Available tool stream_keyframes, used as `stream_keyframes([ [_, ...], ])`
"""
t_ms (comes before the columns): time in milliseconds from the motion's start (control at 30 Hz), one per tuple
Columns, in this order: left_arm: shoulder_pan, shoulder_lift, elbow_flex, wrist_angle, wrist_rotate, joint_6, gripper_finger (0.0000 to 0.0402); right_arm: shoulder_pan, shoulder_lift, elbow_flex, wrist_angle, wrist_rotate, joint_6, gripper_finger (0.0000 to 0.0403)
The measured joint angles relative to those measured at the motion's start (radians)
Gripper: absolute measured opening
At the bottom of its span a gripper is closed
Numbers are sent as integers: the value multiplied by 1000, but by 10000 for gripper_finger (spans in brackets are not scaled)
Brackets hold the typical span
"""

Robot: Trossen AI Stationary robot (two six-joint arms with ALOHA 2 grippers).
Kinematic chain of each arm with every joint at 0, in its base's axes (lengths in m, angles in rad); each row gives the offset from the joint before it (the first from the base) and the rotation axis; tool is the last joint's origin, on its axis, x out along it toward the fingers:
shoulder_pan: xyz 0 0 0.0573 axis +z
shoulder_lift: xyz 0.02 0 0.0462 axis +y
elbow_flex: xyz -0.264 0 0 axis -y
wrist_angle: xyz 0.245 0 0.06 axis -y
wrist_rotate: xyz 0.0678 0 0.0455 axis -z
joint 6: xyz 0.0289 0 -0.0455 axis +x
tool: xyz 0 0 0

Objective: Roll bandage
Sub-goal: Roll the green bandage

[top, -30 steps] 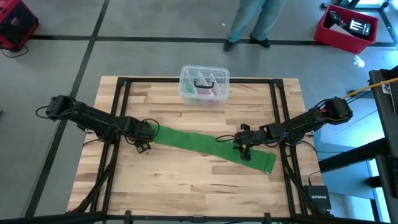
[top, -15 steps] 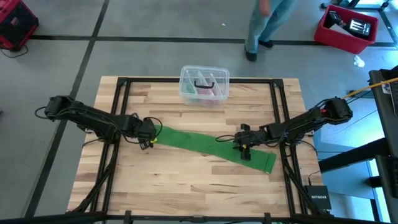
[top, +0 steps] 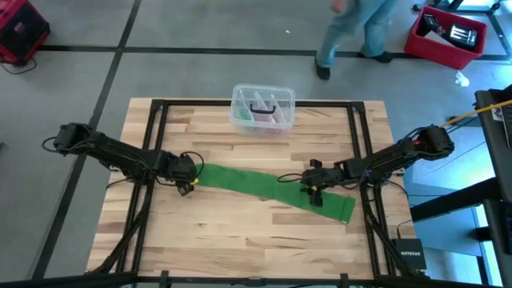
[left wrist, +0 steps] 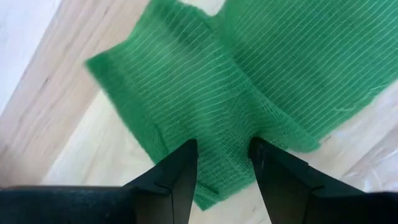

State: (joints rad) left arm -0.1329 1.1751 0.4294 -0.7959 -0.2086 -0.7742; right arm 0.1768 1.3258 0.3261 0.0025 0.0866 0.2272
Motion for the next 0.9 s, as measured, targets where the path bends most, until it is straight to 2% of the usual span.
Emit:
stream_keyframes([
  [133, 0, 0, 6, -43, 26, -10, 148, 0, -2, 3, -38, 1, 0, 159],
  [400, 0, 7, 51, -229, 56, -56, 148, -1, -2, 3, -49, -19, 1, 159],
  [667, -1, 5, 55, -196, 46, -164, 148, -1, -5, 3, -55, -21, 1, 159],
  [767, -1, 1, 89, -133, 55, -111, 148, -1, -4, 2, -44, -21, 4, 159],
  [900, 0, 1, 149, -143, 53, -20, 148, -1, -3, -3, -15, -22, 5, 159],
])
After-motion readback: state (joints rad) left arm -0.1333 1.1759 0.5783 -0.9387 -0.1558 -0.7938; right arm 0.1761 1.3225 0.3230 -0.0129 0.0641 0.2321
